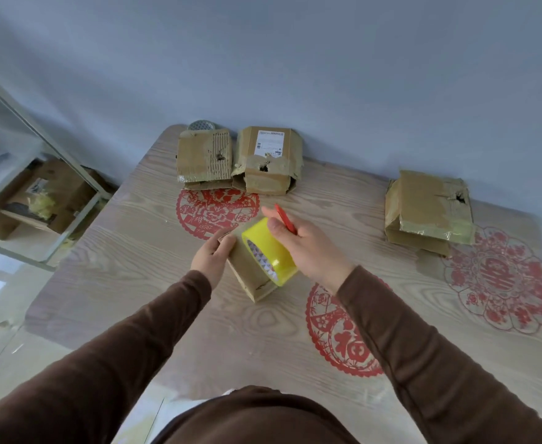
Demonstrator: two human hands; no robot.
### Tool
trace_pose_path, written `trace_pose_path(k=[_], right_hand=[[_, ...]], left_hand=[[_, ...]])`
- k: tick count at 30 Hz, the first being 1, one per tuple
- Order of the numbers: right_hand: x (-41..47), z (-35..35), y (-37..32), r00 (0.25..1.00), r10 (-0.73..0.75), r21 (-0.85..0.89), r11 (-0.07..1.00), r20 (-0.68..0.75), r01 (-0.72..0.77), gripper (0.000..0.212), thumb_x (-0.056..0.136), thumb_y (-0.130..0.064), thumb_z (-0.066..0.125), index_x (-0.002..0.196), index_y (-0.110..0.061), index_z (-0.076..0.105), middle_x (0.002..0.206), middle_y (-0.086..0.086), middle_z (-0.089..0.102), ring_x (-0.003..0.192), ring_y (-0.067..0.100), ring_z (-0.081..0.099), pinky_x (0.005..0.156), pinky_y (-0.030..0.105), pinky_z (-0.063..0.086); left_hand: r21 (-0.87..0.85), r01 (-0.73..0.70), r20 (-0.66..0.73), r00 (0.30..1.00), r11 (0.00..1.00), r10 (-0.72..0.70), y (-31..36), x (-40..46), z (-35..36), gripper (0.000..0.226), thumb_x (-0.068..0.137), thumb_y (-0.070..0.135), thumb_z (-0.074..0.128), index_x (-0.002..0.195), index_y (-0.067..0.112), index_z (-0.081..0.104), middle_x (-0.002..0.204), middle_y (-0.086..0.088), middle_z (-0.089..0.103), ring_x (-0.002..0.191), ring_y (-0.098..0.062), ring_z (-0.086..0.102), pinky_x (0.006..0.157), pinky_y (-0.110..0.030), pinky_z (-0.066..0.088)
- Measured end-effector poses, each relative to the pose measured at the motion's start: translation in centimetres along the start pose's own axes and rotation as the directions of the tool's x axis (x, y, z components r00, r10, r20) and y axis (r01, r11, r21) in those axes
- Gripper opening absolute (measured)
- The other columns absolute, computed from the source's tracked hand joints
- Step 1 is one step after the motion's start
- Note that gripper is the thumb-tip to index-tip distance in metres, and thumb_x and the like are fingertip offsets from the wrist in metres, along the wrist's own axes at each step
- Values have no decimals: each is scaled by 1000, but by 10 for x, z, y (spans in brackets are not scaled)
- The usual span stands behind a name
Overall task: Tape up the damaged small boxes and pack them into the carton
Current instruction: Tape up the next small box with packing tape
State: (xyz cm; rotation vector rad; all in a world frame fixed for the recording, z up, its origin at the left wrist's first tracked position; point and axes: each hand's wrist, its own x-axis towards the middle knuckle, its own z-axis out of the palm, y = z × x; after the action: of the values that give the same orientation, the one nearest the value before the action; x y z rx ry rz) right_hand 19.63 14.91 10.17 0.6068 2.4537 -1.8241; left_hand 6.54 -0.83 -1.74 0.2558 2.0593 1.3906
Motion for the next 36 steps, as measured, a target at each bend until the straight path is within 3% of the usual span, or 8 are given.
trace_pose_path(k=[3, 5, 10, 17, 22, 27, 32, 36], right_hand=[[8, 10, 0, 998, -30, -51, 998, -55, 28, 50, 106, -45, 39, 151, -24, 46, 153, -10, 46, 136, -1, 40, 94, -6, 24], [11, 15, 1, 993, -36, -50, 998, -115, 31, 51, 105, -48, 39, 149, -23, 47, 150, -9, 50, 137, 3, 43, 97, -1, 27], [9, 18, 4, 968, -95, -52, 995, -232, 85, 49, 106, -44, 40, 151, -25, 44, 151, -9, 49, 132, -5, 42, 108, 12, 32], [-23, 26, 42, 938, -322, -374, 892, -130, 255, 73, 103, -44, 41, 159, -42, -6, 148, -13, 28, 123, -4, 43, 99, 16, 43], [-31, 34, 30, 917, -353, -491, 841, -185, 225, 69, 101, -38, 45, 159, -42, 8, 135, 2, 34, 98, 14, 58, 82, 31, 59], [-81, 24, 21, 969, -229, -699, 708, -88, 104, 68, 93, -65, 11, 157, -43, 11, 116, -3, 37, 74, 7, 53, 64, 21, 50], [-100, 28, 52, 999, -37, -846, 533, -20, 3, 66, 103, -55, 36, 158, -44, 0, 110, -5, 36, 66, 5, 47, 50, 18, 34], [-102, 41, 82, 997, 80, -808, 588, 13, -36, 71, 104, -53, 38, 156, -46, -10, 110, -5, 38, 69, 5, 50, 61, 20, 49]], left_hand=[[322, -308, -82, 933, 895, 351, 11, 0, -8, 38, 98, 29, 56, 135, 21, 59, 132, 0, 63, 125, -22, 56, 109, -42, 43], [519, -547, 105, 804, 657, 586, 13, -5, -14, 49, 94, 25, 53, 142, 14, 54, 147, -5, 53, 141, -24, 41, 119, -49, 30], [717, -597, 395, 773, 360, 496, 0, -14, -6, 130, 66, 95, 45, 161, 12, 13, 167, 0, 7, 155, -15, -4, 127, -42, -1], [695, -598, 319, 754, 399, 575, -5, -7, 2, 122, 65, 79, 69, 159, 17, 21, 166, -1, 19, 155, -19, 9, 123, -51, 18], [696, -599, 325, 755, 397, 570, -11, -6, -3, 114, 66, 79, 69, 158, 25, 27, 167, 1, 18, 154, -23, 11, 123, -49, 21], [708, -586, 323, 764, 393, 558, -7, -8, -8, 100, 70, 76, 64, 156, 49, 20, 167, -1, 12, 152, -27, 11, 123, -48, 21], [717, -569, 336, 789, 404, 515, 0, -11, -4, 92, 72, 73, 64, 151, 59, 18, 167, -2, 8, 151, -29, 8, 122, -51, 19], [711, -588, 387, 785, 385, 484, 3, -6, -8, 92, 71, 76, 65, 149, 63, 19, 168, -1, 4, 152, -30, 5, 122, -54, 18]])
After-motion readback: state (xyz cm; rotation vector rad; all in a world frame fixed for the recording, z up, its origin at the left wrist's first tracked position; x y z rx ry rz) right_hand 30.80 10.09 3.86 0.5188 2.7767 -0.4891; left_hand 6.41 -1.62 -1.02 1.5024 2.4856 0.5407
